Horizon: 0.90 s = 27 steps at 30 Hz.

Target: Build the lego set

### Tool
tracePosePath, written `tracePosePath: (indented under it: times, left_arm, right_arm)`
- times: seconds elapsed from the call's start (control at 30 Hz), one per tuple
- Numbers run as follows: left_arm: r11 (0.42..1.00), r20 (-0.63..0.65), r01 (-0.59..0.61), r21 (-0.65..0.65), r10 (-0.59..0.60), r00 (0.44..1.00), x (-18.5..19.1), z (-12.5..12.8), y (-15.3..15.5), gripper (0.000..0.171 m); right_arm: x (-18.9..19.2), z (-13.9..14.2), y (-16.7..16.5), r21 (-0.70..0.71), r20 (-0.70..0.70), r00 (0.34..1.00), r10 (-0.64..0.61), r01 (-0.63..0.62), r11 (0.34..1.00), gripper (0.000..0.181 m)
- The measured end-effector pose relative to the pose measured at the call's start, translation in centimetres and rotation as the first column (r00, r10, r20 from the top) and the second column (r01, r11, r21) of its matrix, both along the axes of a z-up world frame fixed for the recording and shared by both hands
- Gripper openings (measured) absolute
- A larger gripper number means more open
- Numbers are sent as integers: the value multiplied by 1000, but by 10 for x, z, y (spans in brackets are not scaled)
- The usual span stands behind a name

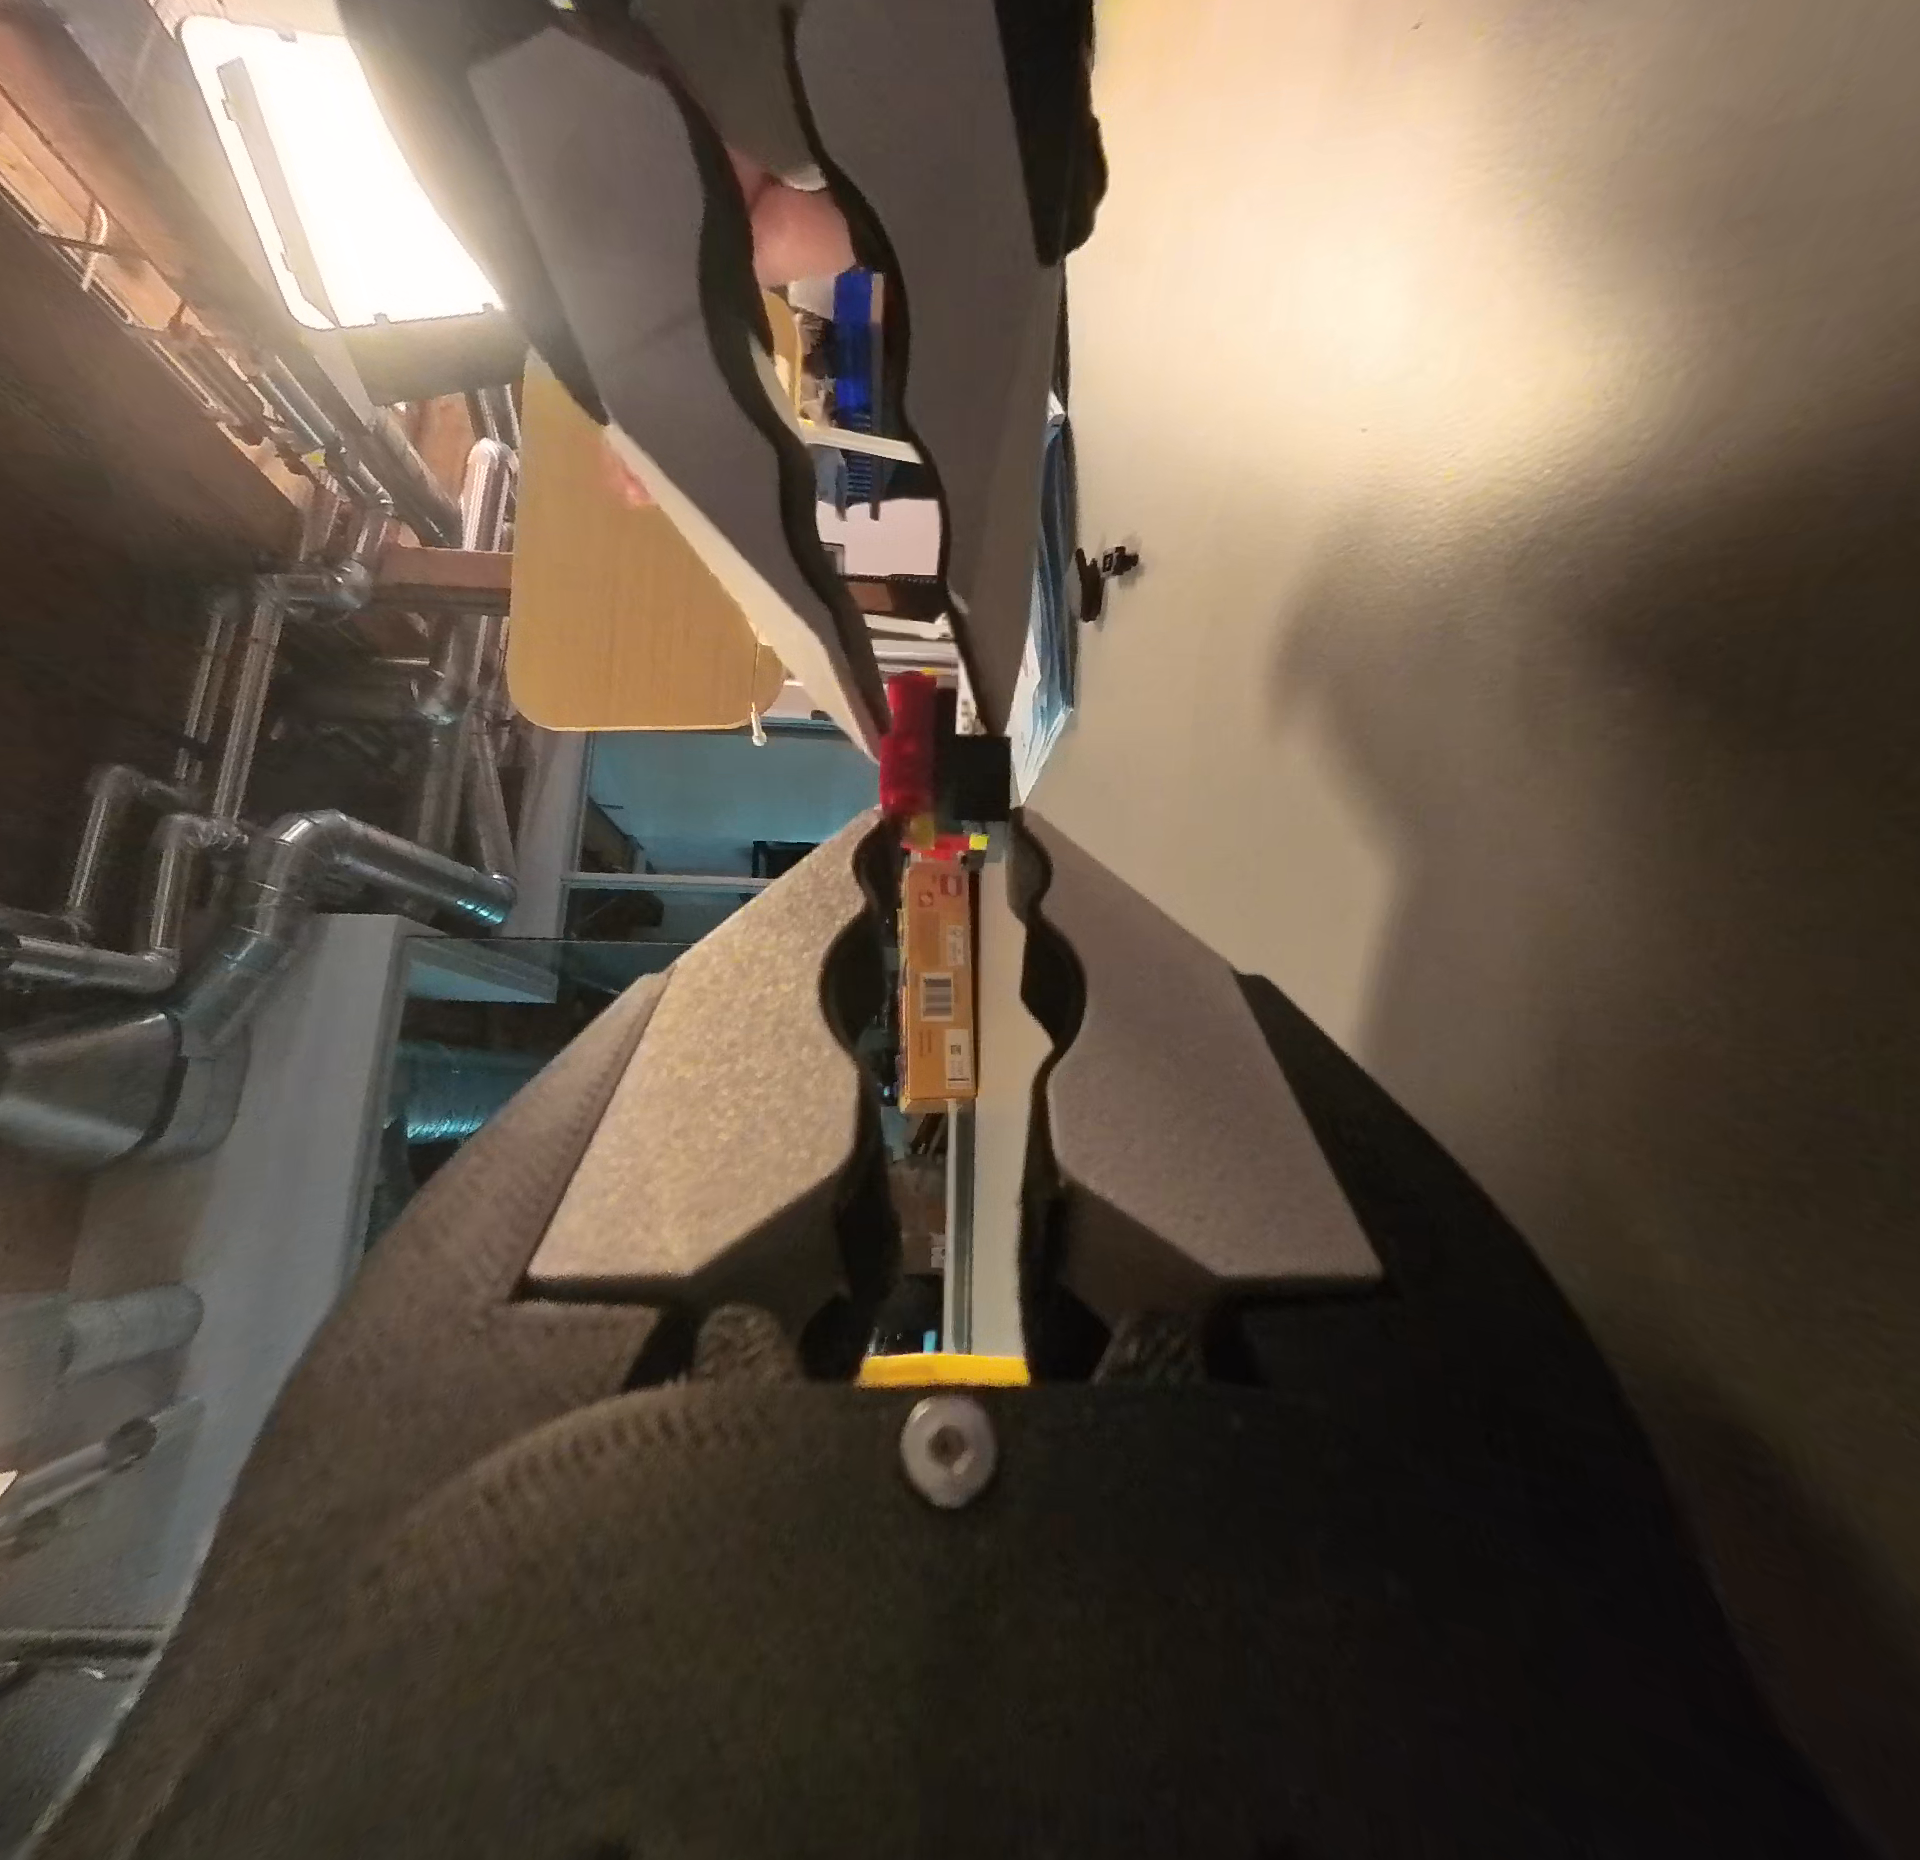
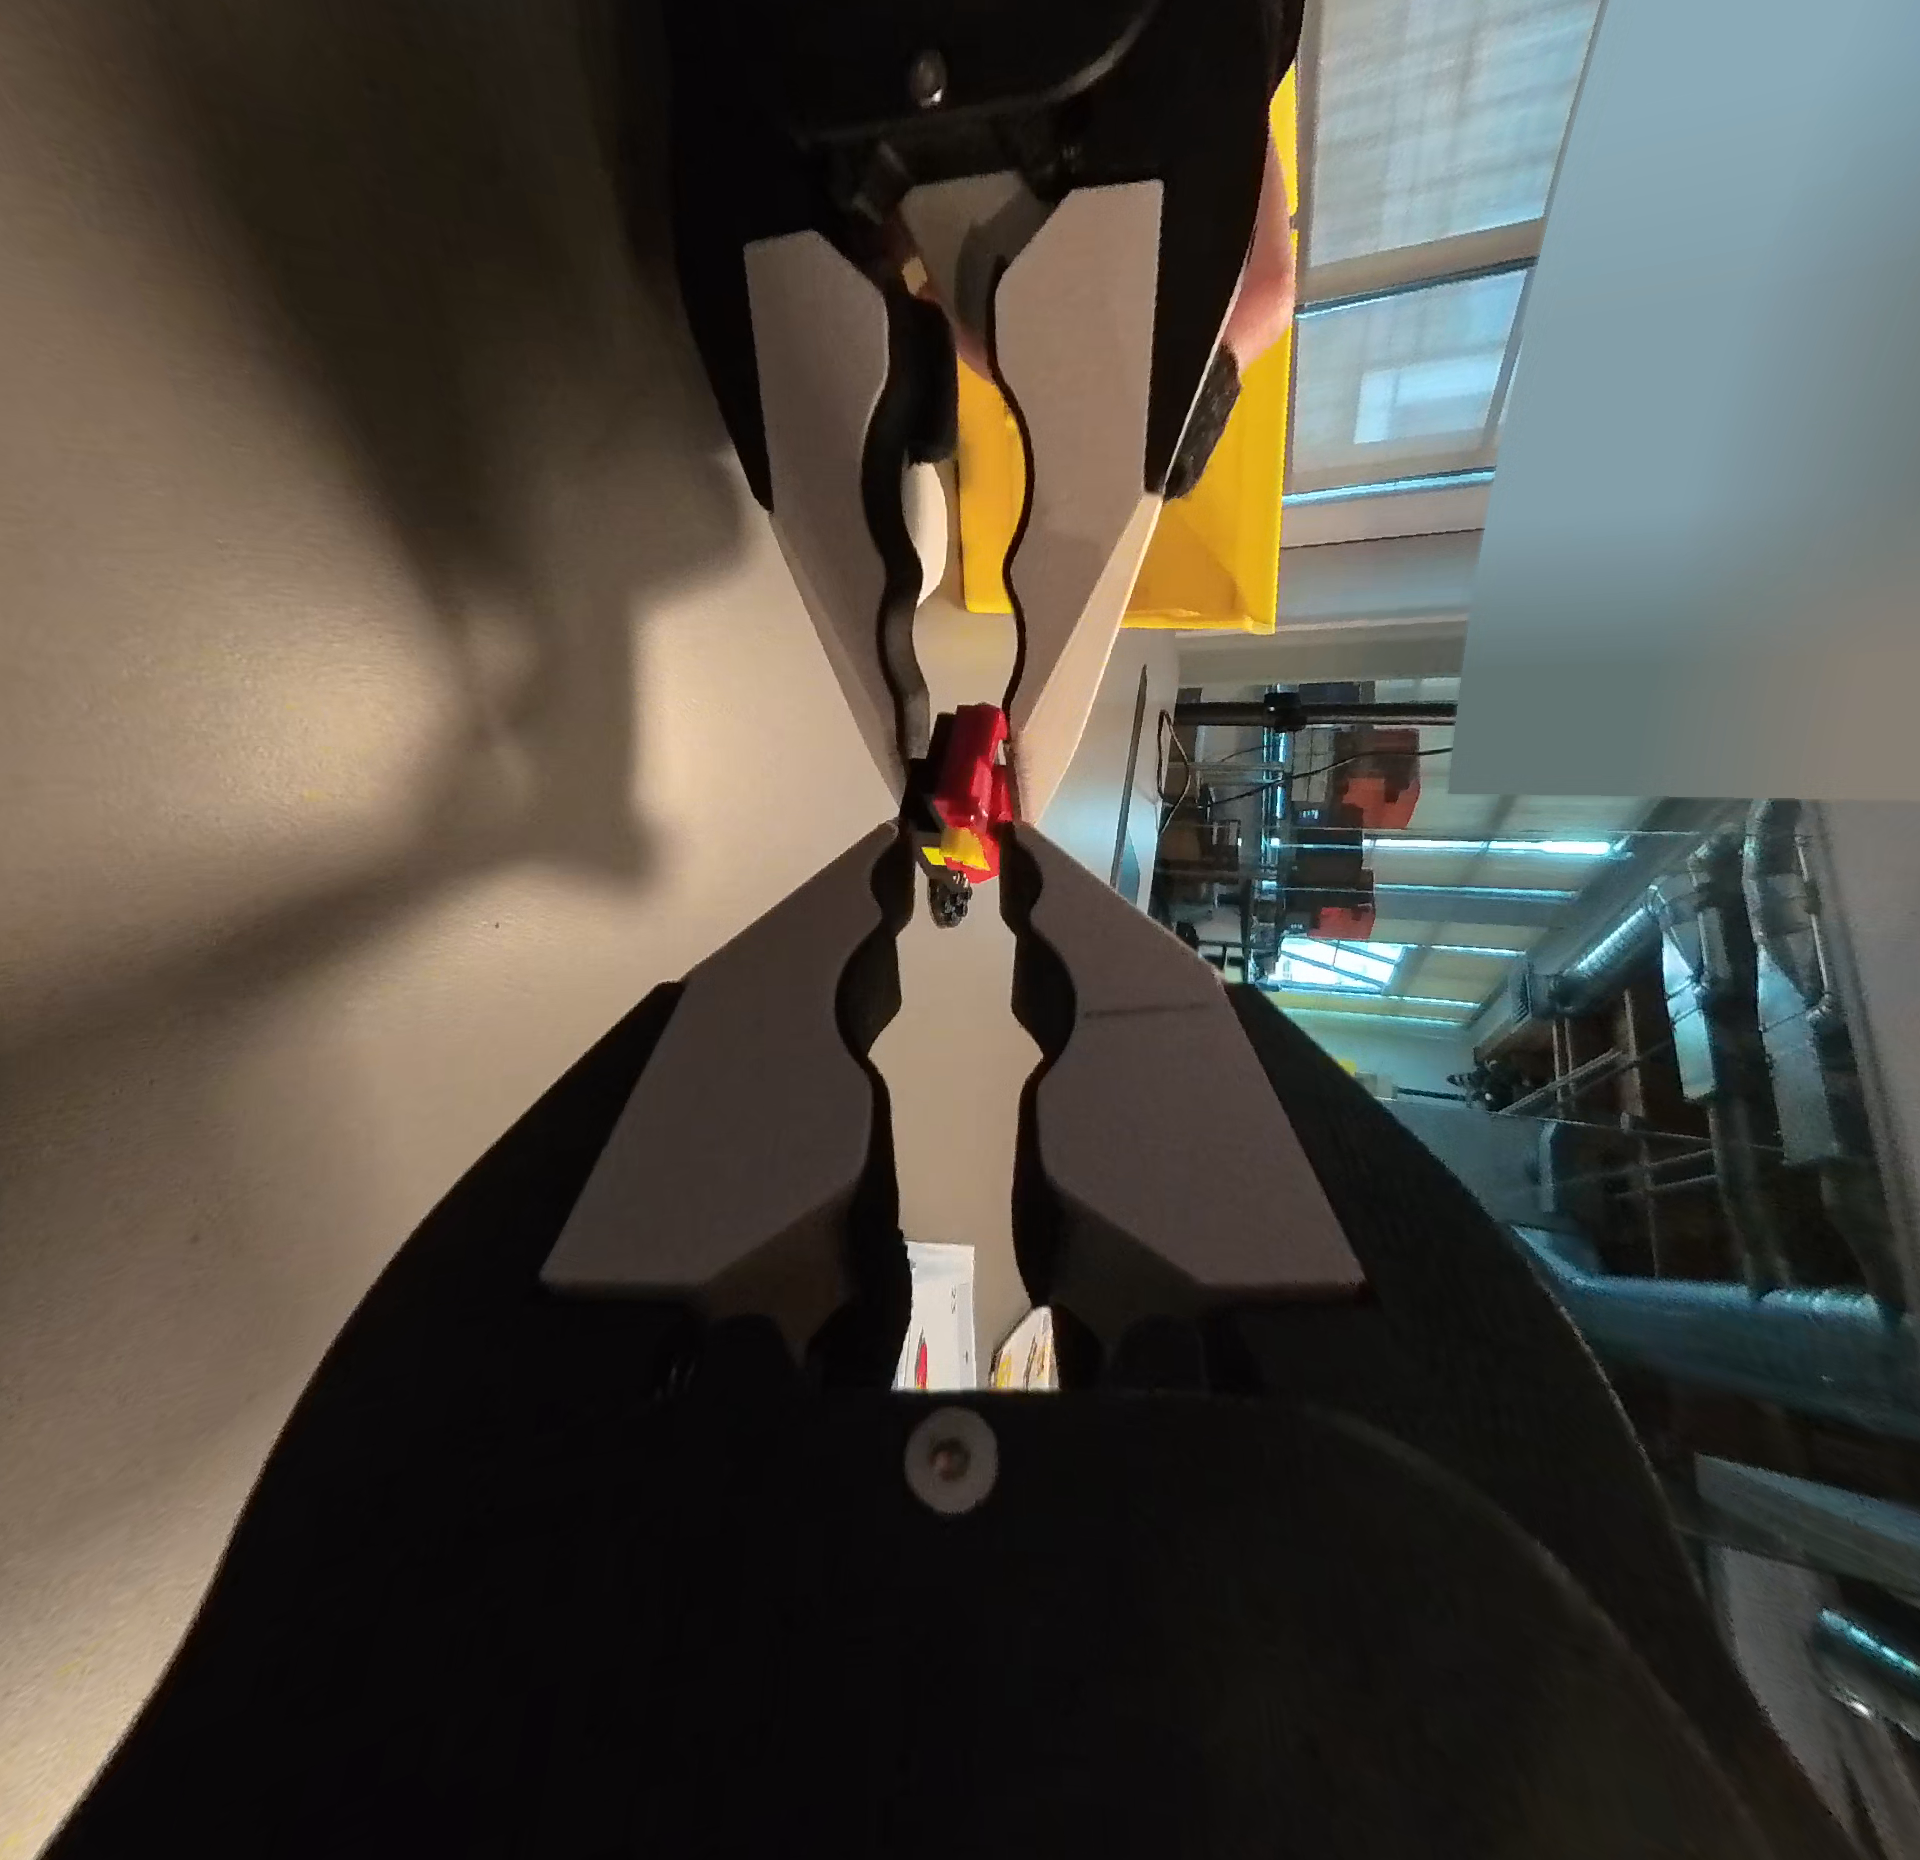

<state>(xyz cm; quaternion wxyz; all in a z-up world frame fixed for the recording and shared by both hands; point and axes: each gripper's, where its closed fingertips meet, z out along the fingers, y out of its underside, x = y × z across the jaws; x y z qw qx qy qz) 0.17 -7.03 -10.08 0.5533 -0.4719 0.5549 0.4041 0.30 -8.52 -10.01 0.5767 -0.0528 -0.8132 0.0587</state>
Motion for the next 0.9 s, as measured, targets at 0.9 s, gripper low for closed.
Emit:
tracePosePath:
  times: [0.9]
  left_arm:
    - [986, 78, 96, -139, -86, 993, 12, -13, -6, 19]
  right_arm:
    - [9, -13, -9, -157, 117, 990, 73, -54, 986, 18]
